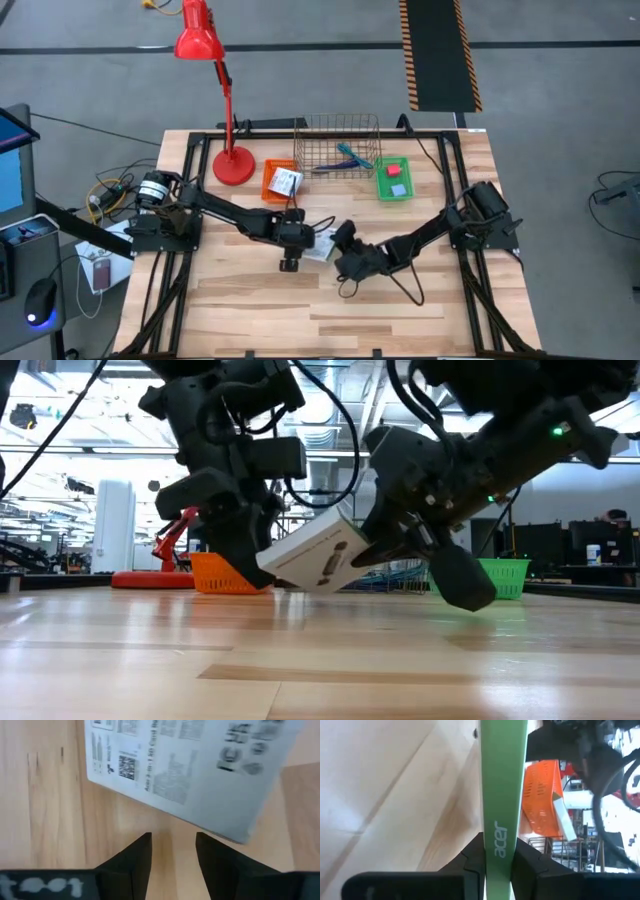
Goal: Pick and place items into bin
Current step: Put the card reader box into the orange bin
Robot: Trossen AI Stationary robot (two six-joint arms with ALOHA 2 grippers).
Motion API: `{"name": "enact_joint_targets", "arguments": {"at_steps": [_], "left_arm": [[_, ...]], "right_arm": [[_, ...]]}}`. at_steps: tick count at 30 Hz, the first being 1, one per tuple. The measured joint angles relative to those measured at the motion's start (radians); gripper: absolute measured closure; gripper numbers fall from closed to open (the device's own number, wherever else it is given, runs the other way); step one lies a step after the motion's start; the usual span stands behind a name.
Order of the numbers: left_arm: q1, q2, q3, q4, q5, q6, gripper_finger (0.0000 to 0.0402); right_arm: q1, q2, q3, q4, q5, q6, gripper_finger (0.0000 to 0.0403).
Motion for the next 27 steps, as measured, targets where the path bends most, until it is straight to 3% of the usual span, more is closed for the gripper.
{"name": "enact_joint_targets", "arguments": {"at_steps": [7,19,27], "left_arm": [[-0.038,-0.002,0.077,-0.124,-0.128,0.054,0.0258],[-0.138,-0.003,0.107,-0.218,-0.522,0.198,0.0258],[-0.174,-0.004,0.107,-0.181,-0.573,0.234,0.0258]], "right_arm": [[0.037,0.000,-0.001,-0.041,0.055,0.090,0.0350],[0.028,0.000,-0.001,-0.058,0.156,0.268,0.0350],[-0.011,0.000,0.017,-0.058,0.172,0.282,0.0350]]}}
